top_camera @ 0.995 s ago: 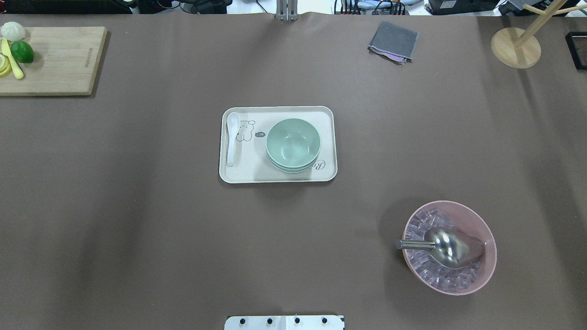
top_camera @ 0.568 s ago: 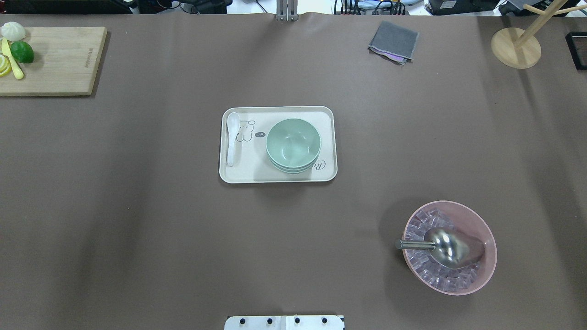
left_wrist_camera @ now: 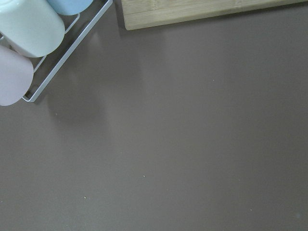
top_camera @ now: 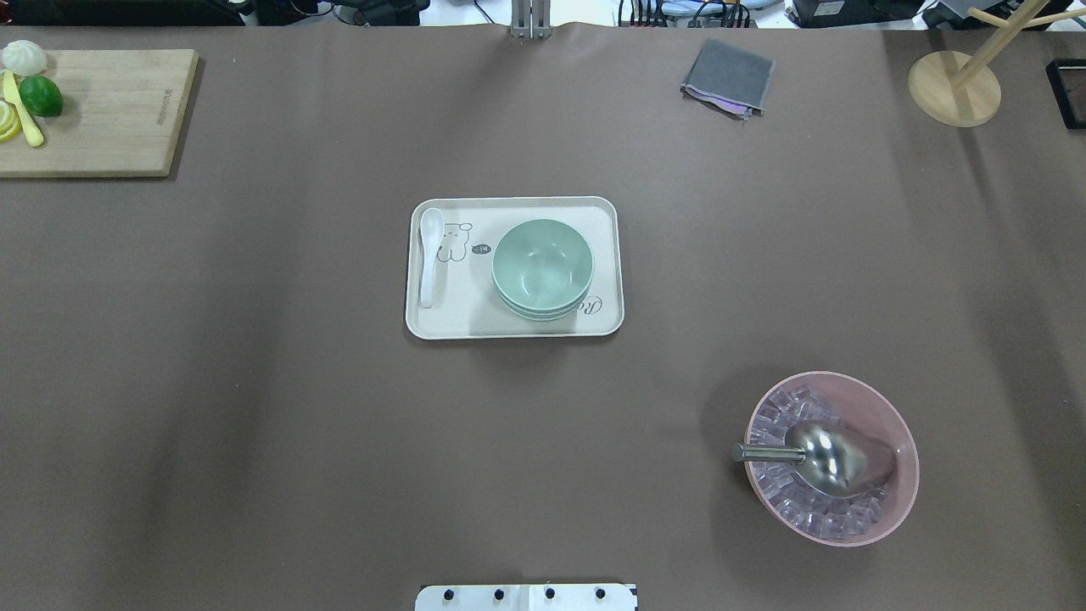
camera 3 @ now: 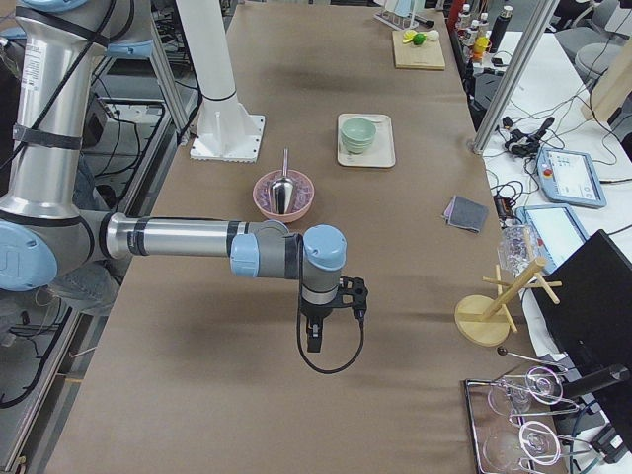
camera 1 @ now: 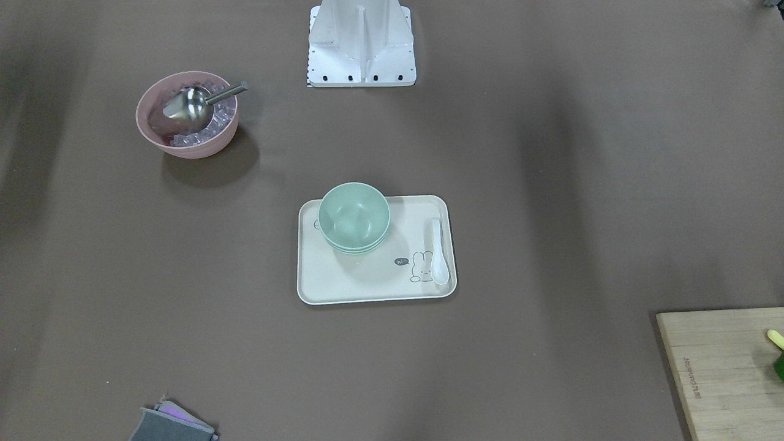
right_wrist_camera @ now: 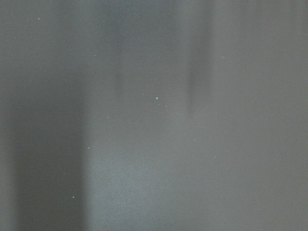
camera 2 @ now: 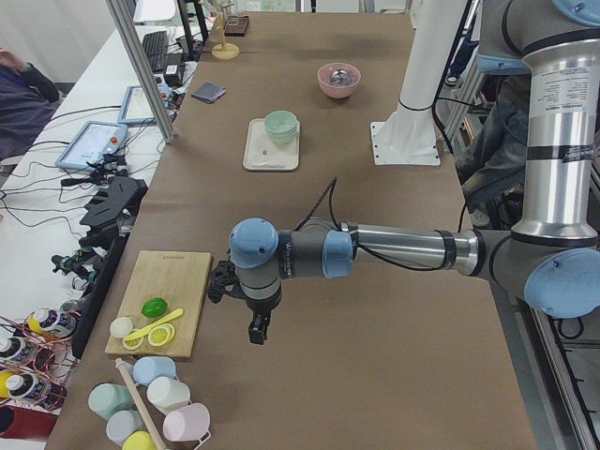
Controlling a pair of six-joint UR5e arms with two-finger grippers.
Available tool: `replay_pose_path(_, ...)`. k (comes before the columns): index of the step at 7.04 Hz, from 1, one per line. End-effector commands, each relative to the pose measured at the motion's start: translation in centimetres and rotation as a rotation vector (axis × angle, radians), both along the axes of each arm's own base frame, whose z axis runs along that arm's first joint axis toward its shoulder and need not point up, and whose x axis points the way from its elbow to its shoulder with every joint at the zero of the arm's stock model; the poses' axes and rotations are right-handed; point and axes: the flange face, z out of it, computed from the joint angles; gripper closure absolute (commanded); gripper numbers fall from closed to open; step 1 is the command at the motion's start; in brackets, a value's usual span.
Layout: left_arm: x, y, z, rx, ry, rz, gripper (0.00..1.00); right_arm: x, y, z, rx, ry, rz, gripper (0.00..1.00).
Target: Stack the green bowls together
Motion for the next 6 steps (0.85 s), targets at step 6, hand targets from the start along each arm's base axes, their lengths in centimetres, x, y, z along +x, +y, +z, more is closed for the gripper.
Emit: replay_pose_path(6, -0.04, 1.17, 1.40, -0.028, -0.013, 0.001, 0.02, -0.91, -0.03, -0.96, 0.006, -0.063, -0.011, 0.00)
